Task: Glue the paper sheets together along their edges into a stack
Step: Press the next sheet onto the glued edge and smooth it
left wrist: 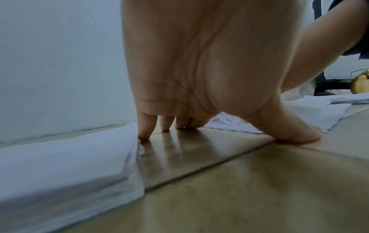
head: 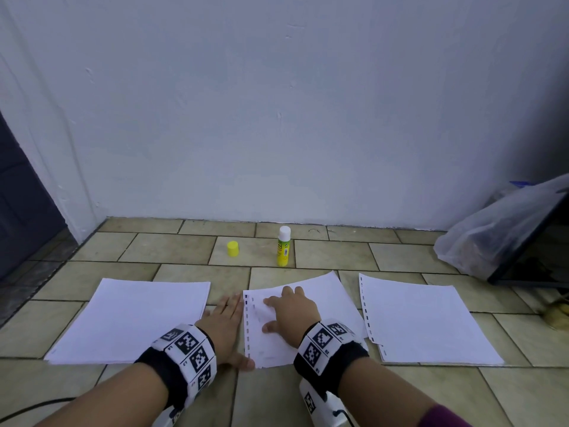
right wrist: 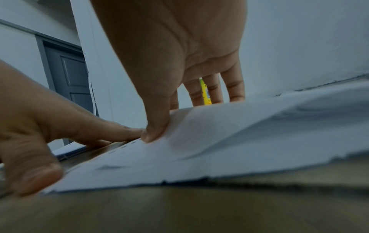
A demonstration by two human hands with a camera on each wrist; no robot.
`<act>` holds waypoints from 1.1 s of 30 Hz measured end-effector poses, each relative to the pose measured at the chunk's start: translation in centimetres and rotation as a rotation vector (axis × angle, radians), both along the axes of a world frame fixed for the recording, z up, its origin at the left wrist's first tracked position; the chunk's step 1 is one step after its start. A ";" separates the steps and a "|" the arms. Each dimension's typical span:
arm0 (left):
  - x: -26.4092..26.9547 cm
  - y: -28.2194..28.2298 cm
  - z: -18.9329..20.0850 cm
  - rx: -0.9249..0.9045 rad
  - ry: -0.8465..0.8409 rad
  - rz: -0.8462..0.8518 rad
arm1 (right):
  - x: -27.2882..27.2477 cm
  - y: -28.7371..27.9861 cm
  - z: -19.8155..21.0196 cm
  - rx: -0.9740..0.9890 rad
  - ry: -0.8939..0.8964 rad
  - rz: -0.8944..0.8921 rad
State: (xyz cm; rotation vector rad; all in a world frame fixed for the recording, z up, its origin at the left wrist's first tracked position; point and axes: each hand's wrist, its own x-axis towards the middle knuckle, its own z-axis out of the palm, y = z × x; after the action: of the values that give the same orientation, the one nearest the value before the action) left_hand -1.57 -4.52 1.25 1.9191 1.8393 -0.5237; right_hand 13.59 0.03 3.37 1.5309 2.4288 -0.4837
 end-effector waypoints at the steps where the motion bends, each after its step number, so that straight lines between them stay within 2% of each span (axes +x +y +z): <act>1: 0.0 0.0 0.0 0.000 -0.002 0.000 | 0.1 0.0 0.0 -0.001 0.012 -0.005; 33: 0.2 -0.3 0.3 0.026 0.003 0.005 | -1.4 -1.1 -0.1 0.000 -0.039 -0.060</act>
State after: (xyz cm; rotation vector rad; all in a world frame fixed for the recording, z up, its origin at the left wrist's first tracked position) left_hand -1.38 -4.78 1.53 1.9308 1.8611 -0.5036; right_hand 12.16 -1.08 3.25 1.6024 2.3593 -0.4604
